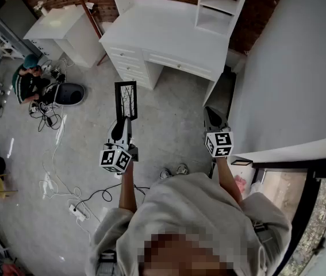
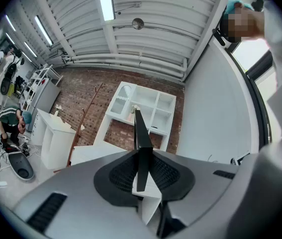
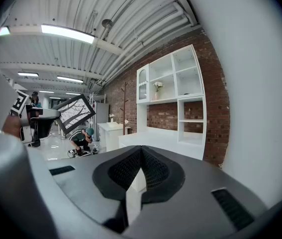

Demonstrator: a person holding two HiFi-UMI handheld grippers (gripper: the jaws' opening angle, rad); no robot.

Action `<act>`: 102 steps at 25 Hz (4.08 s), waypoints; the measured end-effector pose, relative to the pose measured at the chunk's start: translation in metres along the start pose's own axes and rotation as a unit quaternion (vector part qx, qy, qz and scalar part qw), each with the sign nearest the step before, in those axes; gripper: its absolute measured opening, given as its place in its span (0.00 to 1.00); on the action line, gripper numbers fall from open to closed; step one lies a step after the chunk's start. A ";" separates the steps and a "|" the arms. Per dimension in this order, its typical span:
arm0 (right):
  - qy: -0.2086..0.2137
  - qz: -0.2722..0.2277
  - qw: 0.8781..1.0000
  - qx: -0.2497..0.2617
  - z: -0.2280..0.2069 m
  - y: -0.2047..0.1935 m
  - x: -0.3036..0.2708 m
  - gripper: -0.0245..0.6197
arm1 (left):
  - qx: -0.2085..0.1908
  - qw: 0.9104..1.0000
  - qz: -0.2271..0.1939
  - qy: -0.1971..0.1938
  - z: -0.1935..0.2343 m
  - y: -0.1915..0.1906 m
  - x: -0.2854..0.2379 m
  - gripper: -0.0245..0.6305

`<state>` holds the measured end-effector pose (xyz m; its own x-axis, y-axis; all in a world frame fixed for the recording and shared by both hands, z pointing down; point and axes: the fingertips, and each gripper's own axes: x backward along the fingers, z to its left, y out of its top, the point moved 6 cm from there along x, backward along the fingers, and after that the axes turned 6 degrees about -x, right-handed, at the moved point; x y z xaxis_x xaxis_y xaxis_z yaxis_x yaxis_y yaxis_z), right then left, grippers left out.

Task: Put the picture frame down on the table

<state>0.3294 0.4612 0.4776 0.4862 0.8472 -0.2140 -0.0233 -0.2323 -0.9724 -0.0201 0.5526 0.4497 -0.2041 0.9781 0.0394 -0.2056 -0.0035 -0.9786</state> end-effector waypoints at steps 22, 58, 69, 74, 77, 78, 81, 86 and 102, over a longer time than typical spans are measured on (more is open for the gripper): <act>0.021 0.001 1.000 0.003 -0.029 -0.002 -0.004 0.08 | 0.008 1.000 -0.007 0.011 -0.018 -0.010 -0.022 0.15; 0.016 0.008 1.000 0.006 -0.048 0.036 -0.199 0.08 | 0.034 0.999 0.010 -0.029 0.081 -0.018 -0.203 0.15; 0.002 0.006 1.000 0.006 -0.023 0.067 -0.322 0.08 | 0.039 0.998 0.012 -0.054 0.177 0.002 -0.293 0.15; 0.003 0.008 1.000 0.005 -0.009 0.067 -0.356 0.08 | 0.044 0.997 0.015 -0.057 0.209 0.002 -0.314 0.15; 0.002 0.017 1.000 0.004 -0.006 0.062 -0.369 0.08 | 0.050 0.997 0.018 -0.057 0.220 -0.003 -0.322 0.15; 0.002 0.020 1.000 0.003 -0.006 0.061 -0.372 0.08 | 0.052 0.997 0.019 -0.056 0.222 -0.004 -0.323 0.15; 0.003 0.024 1.000 0.003 -0.004 0.059 -0.380 0.08 | 0.056 0.997 0.022 -0.052 0.230 -0.006 -0.325 0.15; 0.010 0.026 1.000 0.004 -0.003 0.059 -0.391 0.08 | 0.059 0.997 0.024 -0.044 0.236 -0.010 -0.326 0.15; 0.034 0.026 0.999 0.001 -0.016 0.066 -0.474 0.08 | 0.058 0.998 0.023 -0.025 0.275 -0.012 -0.386 0.15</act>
<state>0.1111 0.0370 0.5167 0.5433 0.7988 -0.2584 -0.0523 -0.2749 -0.9600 -0.2024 0.1181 0.5013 -0.2617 0.9651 0.0085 -0.3037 -0.0740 -0.9499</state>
